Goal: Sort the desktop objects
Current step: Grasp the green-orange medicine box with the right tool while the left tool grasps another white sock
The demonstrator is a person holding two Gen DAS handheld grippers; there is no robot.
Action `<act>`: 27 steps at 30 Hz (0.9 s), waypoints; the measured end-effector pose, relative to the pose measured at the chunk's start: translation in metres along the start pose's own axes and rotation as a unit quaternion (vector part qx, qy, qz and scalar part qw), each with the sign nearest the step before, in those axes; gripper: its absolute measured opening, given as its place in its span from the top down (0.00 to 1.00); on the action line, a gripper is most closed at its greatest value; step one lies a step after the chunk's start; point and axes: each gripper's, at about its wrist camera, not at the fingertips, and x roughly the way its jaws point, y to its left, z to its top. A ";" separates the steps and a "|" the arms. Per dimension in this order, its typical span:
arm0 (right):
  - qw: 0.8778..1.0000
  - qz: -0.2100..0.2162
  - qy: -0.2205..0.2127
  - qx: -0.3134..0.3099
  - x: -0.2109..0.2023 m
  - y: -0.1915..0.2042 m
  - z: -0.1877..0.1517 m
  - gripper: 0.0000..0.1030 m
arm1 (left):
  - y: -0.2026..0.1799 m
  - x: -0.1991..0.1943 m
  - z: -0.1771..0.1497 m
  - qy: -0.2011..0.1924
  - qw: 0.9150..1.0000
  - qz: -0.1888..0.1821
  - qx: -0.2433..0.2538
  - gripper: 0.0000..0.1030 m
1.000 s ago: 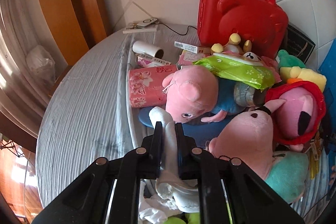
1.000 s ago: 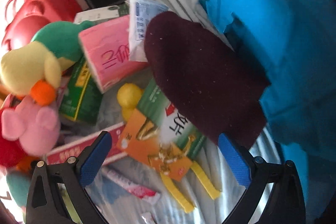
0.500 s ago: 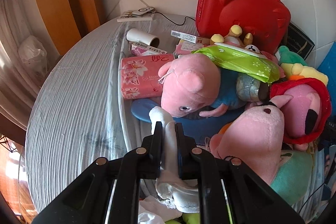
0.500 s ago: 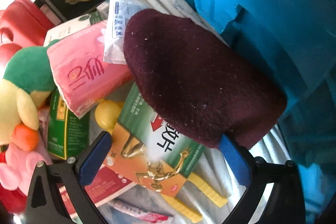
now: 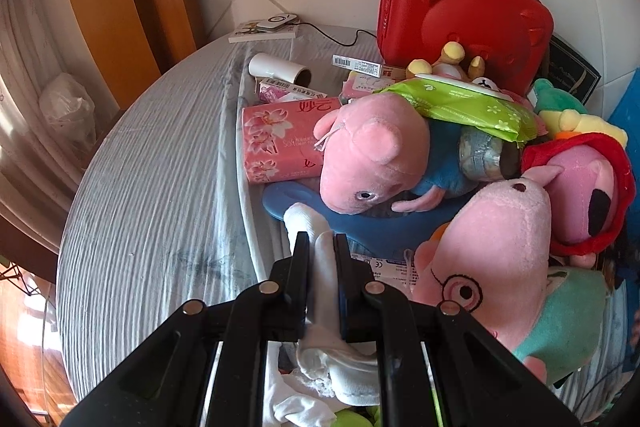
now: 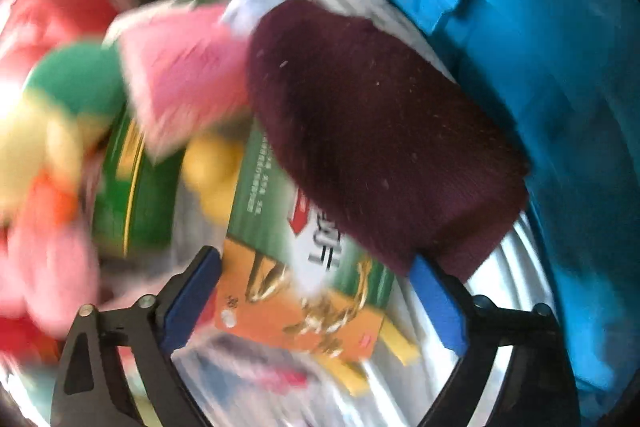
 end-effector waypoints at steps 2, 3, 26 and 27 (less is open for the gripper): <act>0.997 0.014 0.034 -0.065 -0.005 0.009 -0.023 0.26 | 0.000 0.000 -0.002 0.000 1.000 -0.003 0.003 0.89; 0.994 0.015 0.050 -0.091 -0.007 0.013 -0.035 0.26 | 0.000 0.000 -0.003 0.001 1.000 -0.002 0.004 0.89; 0.993 0.044 -0.070 -0.082 -0.091 0.029 -0.022 0.16 | -0.025 -0.075 -0.005 -0.076 0.996 0.001 0.040 0.89; 0.991 0.047 -0.084 -0.089 -0.106 0.031 -0.026 0.16 | -0.030 -0.082 -0.005 -0.085 0.995 0.001 0.047 0.89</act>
